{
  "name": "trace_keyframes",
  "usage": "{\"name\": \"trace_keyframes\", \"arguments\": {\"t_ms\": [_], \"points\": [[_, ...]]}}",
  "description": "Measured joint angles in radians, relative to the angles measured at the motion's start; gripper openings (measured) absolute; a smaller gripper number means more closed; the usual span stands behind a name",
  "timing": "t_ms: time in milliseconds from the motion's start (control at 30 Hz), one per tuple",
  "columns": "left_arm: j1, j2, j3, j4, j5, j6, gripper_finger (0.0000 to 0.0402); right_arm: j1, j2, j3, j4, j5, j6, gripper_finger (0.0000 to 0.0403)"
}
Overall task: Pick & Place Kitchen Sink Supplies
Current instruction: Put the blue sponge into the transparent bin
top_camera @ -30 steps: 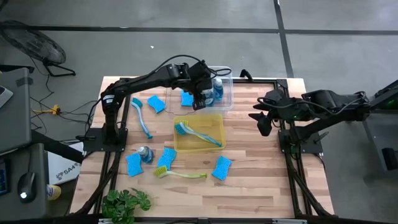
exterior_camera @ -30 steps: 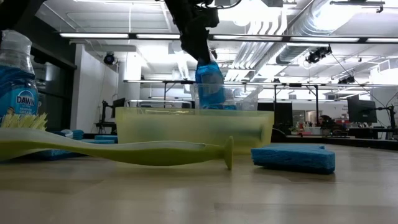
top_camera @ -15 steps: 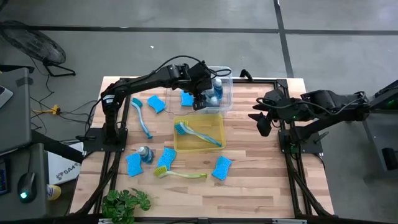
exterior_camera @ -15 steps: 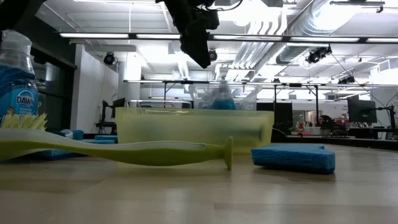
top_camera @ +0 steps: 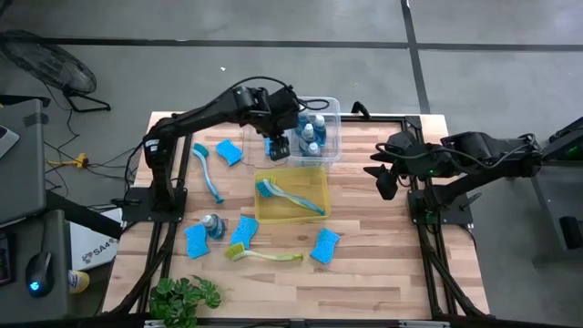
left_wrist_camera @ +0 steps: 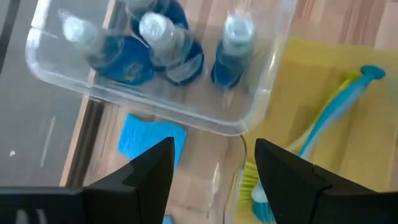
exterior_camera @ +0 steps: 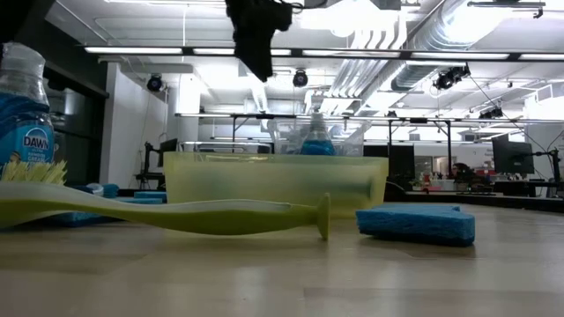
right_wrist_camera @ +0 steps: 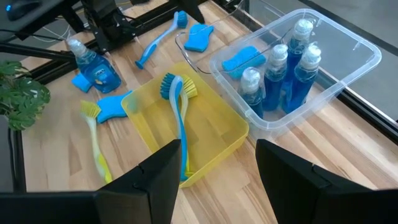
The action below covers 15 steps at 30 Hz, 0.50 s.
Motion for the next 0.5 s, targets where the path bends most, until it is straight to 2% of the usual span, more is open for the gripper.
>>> {"name": "trace_keyframes", "arguments": {"t_ms": [100, 167, 500], "points": [[0.000, -0.025, 0.013, -0.082, 0.004, -0.025, 0.0216, 0.000, 0.000, 0.000, 0.000, 0.000, 0.000, 0.0200], [0.001, -0.051, 0.006, -0.080, 0.013, -0.048, 0.0216, 0.000, 0.000, 0.000, 0.000, 0.000, 0.000, 0.0200], [-0.006, -0.185, -0.122, -0.112, 0.034, -0.147, 0.0216, 0.022, 0.017, -0.022, 0.003, -0.002, 0.005, 0.0200]]}}
